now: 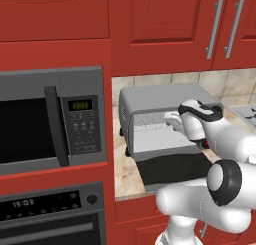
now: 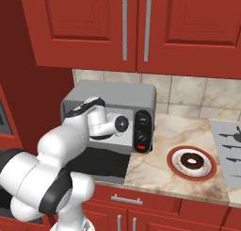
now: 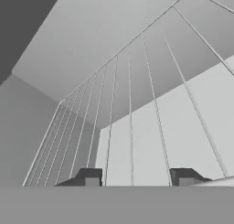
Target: Pick up the bagel from the plate, place it on the toaster oven rack, close the door, and set the timer.
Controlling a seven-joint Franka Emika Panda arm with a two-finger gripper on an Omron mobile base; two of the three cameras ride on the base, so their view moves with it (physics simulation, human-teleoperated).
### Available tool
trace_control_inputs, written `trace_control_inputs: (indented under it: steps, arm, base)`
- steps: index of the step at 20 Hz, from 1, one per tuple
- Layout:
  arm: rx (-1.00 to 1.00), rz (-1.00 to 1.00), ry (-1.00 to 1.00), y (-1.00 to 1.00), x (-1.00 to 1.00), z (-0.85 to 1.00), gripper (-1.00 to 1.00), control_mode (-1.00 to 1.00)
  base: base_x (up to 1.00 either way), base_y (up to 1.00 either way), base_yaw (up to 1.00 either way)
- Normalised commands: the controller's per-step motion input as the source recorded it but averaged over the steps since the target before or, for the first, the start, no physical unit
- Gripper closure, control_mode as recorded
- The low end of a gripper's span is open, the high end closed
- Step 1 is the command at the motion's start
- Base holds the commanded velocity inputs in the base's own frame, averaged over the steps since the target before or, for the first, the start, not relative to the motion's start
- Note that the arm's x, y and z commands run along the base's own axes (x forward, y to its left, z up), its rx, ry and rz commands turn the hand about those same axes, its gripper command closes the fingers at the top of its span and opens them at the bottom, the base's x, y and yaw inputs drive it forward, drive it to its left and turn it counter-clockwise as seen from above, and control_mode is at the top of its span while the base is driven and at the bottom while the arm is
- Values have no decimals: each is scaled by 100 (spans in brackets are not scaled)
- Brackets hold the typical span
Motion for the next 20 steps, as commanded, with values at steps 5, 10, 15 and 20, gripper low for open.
trace_control_inputs:
  steps: [5, 10, 15, 20]
  arm:
    - [0, 0, 6, 0, 3, 0, 100, -100]
    - [0, 2, 6, -7, -20, -4, 100, -100]
    - [1, 0, -2, -47, -94, -33, 100, -100]
    - [6, 0, -10, -70, -100, -48, 100, -100]
  base:
    - [0, 0, 0]
    - [0, 0, 0]
    - [0, 0, 0]
    - [0, 0, 0]
